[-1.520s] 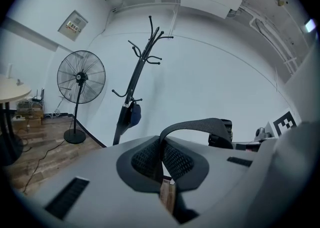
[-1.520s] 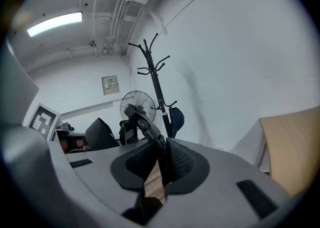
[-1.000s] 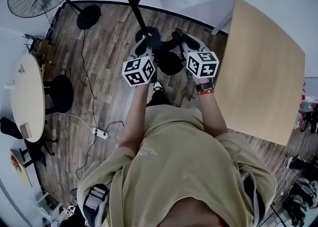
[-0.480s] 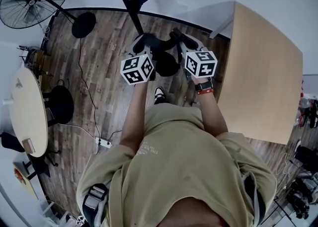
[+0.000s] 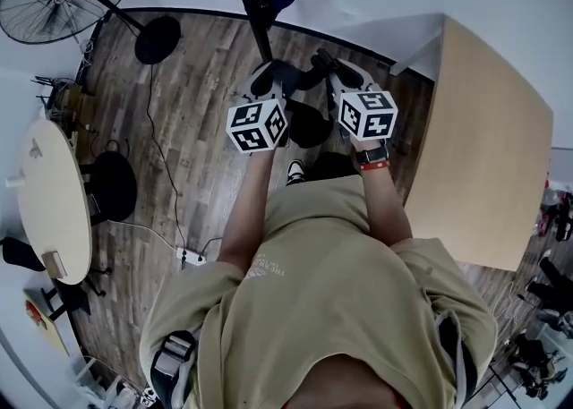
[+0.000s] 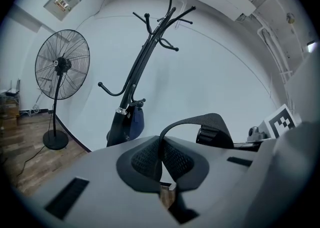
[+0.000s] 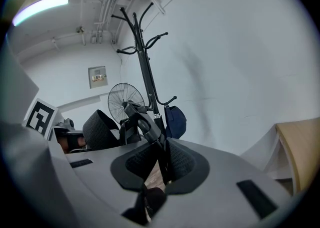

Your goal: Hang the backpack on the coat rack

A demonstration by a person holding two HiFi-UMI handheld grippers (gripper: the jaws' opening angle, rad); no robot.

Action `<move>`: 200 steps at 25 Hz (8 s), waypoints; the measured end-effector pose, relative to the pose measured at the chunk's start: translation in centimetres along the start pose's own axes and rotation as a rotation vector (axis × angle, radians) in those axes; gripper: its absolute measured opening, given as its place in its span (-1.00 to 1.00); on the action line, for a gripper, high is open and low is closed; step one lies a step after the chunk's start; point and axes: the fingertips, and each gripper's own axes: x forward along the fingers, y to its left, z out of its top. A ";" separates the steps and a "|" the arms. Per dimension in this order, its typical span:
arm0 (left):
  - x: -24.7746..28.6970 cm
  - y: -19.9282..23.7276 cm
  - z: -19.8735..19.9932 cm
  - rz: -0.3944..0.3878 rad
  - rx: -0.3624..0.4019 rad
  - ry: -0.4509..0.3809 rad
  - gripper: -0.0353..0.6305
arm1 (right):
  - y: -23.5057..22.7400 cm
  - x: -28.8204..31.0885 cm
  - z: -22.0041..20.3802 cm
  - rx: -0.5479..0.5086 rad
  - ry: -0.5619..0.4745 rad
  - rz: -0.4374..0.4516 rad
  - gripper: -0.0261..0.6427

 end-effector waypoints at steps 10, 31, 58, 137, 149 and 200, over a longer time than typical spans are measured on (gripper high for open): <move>3.1 2.7 3.1 0.056 -0.004 -0.047 -0.82 | -0.5 5.8 3.0 -0.021 0.004 0.084 -0.73; 7.3 8.6 7.8 0.202 -0.033 -0.114 -0.82 | -0.8 15.4 7.7 -0.029 0.023 0.220 -0.73; 9.4 12.7 11.1 0.292 -0.094 -0.210 -0.82 | -1.5 19.8 11.7 -0.015 -0.001 0.322 -0.73; 14.1 13.9 -8.2 0.202 -0.022 0.208 -0.82 | -2.8 23.6 -4.7 -0.019 0.302 0.299 -0.71; 13.2 13.0 -7.4 0.189 -0.002 0.195 -0.82 | -1.9 22.3 -5.2 -0.008 0.316 0.318 -0.63; 4.4 2.0 10.9 0.200 0.257 -0.209 -0.82 | 0.8 9.0 12.1 -0.134 -0.142 0.271 -0.88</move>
